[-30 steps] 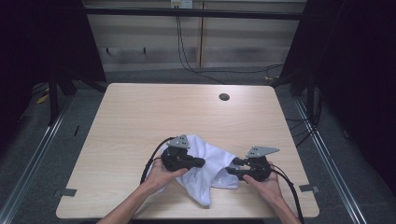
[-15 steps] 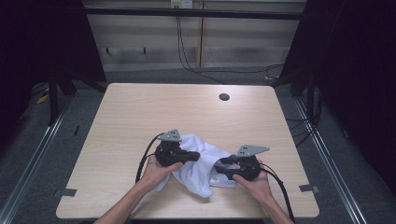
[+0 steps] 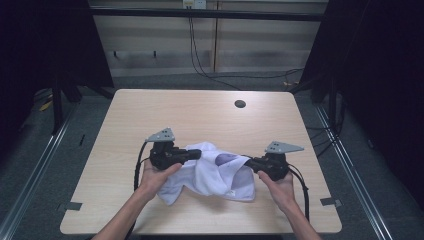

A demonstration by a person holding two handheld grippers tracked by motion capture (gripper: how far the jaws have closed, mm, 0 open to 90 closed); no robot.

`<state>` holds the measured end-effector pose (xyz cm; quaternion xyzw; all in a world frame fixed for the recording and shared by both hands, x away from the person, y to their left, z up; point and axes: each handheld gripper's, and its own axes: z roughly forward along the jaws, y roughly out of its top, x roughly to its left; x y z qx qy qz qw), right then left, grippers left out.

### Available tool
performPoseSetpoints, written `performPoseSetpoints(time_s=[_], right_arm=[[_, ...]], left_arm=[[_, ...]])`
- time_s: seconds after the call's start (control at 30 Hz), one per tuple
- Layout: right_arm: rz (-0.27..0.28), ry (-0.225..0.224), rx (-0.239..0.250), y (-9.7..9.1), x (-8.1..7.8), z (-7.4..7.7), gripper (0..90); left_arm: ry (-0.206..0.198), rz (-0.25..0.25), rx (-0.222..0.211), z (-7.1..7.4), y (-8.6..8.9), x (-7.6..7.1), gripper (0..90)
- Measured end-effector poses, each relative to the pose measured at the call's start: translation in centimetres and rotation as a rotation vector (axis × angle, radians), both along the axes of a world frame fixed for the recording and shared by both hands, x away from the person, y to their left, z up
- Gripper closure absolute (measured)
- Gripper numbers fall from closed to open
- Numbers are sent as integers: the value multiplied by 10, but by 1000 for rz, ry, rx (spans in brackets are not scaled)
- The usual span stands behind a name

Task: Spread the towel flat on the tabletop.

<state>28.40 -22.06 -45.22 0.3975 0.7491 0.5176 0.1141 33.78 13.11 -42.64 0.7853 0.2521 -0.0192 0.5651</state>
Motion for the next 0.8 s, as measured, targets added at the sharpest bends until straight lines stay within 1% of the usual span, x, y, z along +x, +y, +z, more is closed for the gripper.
performPoseSetpoints(time_s=[0.07, 0.1, 0.13, 0.17, 0.2, 0.23, 0.3, 0.33, 0.4, 0.43, 0.47, 0.5, 0.53, 0.57, 0.6, 0.63, 0.67, 0.7, 0.73, 0.77, 0.8], right_arm=[[-24, -16, 11, -8, 0, 8, 882], [-43, -31, 20, -15, 2, 15, 882], [-56, -34, 24, -19, 4, 19, 882], [-56, -34, 24, -19, 4, 19, 882], [-74, -44, 24, -24, 8, 28, 882], [-74, -44, 24, -24, 8, 28, 882], [-86, -60, 22, -28, 11, 40, 882], [-92, -76, 18, -30, 13, 47, 882], [-107, -93, 22, -34, 15, 62, 882], [-127, -121, 27, -39, 17, 77, 882], [-127, -121, 27, -39, 17, 77, 882], [-137, -137, 30, -42, 19, 84, 882], [-151, -150, 41, -45, 20, 91, 882], [-158, -160, 87, -51, 25, 104, 882], [-158, -160, 87, -51, 25, 104, 882], [-146, -157, 95, -52, 28, 108, 882], [-154, -172, 83, -49, 31, 116, 882], [-149, -179, 95, -48, 34, 121, 882], [-148, -187, 106, -47, 37, 126, 882], [-151, -196, 117, -46, 41, 133, 882], [-151, -193, 125, -46, 44, 137, 882]], left_arm=[[-4, 19, -15, 3, 8, 2, 889], [-11, 33, -20, 6, 13, 3, 890], [-13, 46, -33, 9, 17, 4, 890], [-21, 59, -35, 11, 19, 4, 890], [-30, 69, -31, 13, 22, 4, 890], [-40, 82, -36, 15, 24, 3, 890], [-42, 110, -71, 20, 33, 3, 891], [-48, 131, -77, 23, 37, 4, 892], [-54, 158, -106, 30, 47, 5, 892], [-60, 176, -121, 34, 53, 5, 893], [-72, 189, -126, 38, 59, 6, 893], [-73, 200, -143, 43, 65, 6, 893], [-71, 209, -168, 48, 71, 7, 894], [-71, 214, -195, 53, 76, 7, 895], [-77, 207, -206, 58, 79, 7, 895], [-92, 208, -225, 65, 81, 5, 895], [-105, 207, -221, 71, 80, 4, 895], [-116, 217, -220, 76, 80, 3, 895], [-127, 216, -226, 80, 81, 3, 895], [-128, 217, -227, 83, 81, 4, 895], [-130, 227, -224, 87, 82, 7, 895]])
